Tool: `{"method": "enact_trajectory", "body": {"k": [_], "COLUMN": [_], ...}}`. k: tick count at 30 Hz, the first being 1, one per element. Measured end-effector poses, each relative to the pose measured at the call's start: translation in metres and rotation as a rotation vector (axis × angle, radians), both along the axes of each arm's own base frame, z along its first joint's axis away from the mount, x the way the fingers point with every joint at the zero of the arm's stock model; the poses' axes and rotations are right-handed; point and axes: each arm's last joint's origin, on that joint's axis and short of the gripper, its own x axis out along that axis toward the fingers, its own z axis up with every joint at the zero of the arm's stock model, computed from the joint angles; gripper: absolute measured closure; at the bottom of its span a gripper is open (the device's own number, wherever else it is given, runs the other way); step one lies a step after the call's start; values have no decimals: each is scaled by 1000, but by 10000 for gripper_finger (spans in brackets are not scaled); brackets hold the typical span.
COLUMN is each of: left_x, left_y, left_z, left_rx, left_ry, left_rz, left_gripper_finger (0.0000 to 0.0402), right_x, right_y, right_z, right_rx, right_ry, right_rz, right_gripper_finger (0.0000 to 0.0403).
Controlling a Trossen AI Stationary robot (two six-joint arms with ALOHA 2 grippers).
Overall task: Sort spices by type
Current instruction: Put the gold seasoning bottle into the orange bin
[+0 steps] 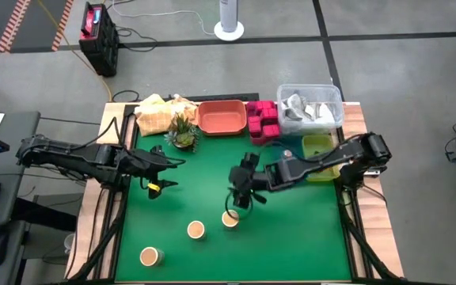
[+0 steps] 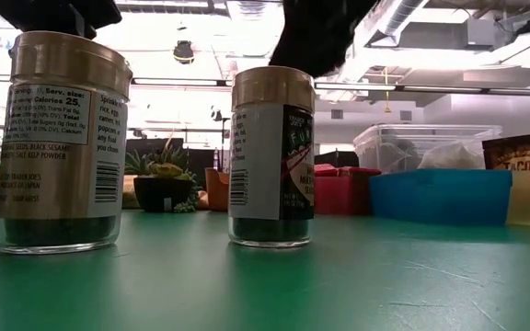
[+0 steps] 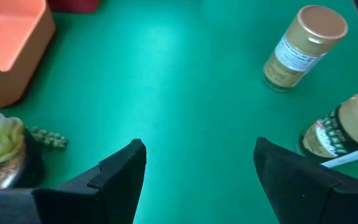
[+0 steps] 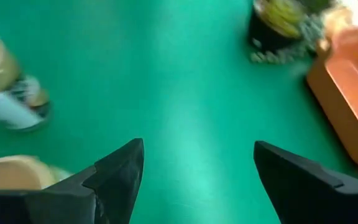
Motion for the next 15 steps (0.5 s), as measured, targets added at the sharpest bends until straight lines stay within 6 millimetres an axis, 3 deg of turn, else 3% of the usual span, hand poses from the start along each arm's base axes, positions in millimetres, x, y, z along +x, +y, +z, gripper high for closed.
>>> {"method": "enact_trajectory", "body": {"k": [5, 15], "left_x": [0, -2], "left_y": [-5, -34], "left_z": [1, 9], "left_rx": [-33, -36], "left_ry": [-17, -110], "left_rz": [-31, -141], "left_gripper_finger": [116, 116], "right_x": [-6, -19], "right_y": [31, 80], "right_z": [3, 10], "right_rx": [-18, -63], "right_ry": [-42, -163], "right_rz": [62, 90], "right_gripper_finger": [72, 72]}}
